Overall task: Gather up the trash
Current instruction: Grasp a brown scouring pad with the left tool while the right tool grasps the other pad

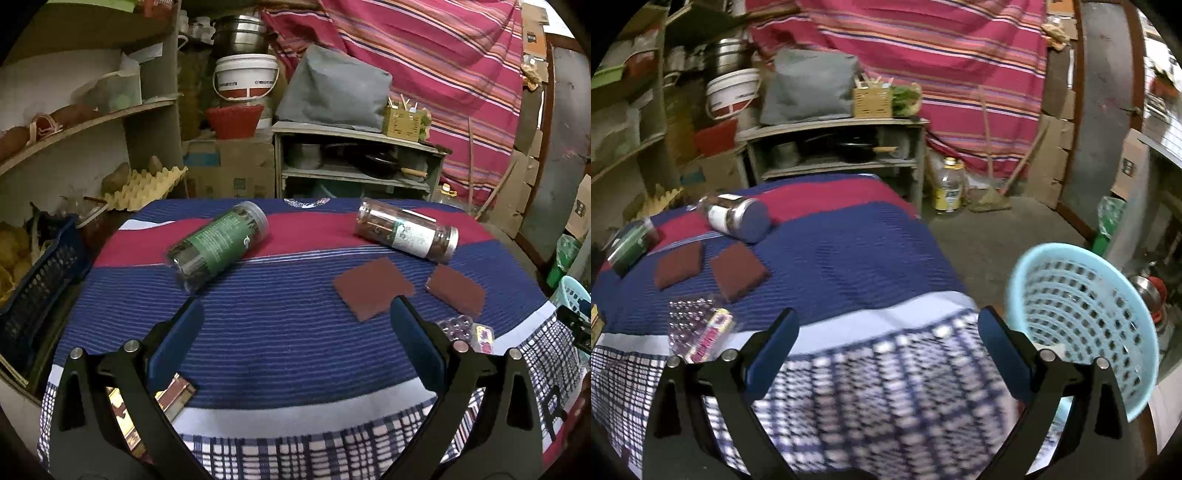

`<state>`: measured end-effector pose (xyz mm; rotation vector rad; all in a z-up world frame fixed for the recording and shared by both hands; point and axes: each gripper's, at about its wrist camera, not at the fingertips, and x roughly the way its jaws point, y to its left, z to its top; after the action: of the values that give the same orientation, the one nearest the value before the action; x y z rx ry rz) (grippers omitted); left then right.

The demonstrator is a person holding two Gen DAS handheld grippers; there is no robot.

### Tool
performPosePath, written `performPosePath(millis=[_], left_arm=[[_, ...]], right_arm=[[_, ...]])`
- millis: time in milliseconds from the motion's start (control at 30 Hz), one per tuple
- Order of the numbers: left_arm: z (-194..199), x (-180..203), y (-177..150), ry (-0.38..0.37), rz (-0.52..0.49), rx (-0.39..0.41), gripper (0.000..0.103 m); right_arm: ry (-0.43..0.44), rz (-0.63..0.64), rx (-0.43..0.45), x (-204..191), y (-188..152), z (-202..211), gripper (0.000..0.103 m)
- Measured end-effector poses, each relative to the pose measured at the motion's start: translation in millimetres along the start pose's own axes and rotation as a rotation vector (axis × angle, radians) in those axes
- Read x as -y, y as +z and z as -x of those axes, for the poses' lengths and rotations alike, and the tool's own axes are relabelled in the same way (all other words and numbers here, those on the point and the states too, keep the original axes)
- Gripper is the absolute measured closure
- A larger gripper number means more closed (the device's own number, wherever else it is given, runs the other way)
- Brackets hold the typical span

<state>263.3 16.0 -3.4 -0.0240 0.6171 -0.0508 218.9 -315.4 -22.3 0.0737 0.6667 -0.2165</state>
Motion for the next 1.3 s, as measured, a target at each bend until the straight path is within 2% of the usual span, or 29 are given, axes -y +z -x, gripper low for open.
performPosePath(millis=[333, 633, 800, 967, 1100, 1200, 1300], left_arm=[[-25, 10, -3, -0.004, -0.043, -0.003, 0.006], [-37, 7, 5, -0.005, -0.053, -0.008, 0.006], [-43, 5, 10, -0.006, -0.045, -0.012, 0.006], [-48, 5, 6, -0.014, -0.043, -0.029, 0.006], [-48, 6, 5, -0.017, -0.036, -0.038, 0.006], [-48, 6, 6, -0.016, -0.031, -0.039, 0.006], [-46, 8, 7, -0.01, -0.029, -0.043, 0.006]], right_arm=[[0.093, 0.096, -0.014, -64, 17, -37, 0.008], [0.152, 0.198, -0.102, -110, 29, -79, 0.008], [0.169, 0.221, -0.151, -120, 29, -90, 0.008], [0.185, 0.258, -0.164, -127, 26, -92, 0.008], [0.209, 0.242, -0.188, -125, 28, -96, 0.009], [0.234, 0.218, -0.223, -122, 28, -104, 0.021], [0.248, 0.2, -0.225, -120, 29, -105, 0.022]])
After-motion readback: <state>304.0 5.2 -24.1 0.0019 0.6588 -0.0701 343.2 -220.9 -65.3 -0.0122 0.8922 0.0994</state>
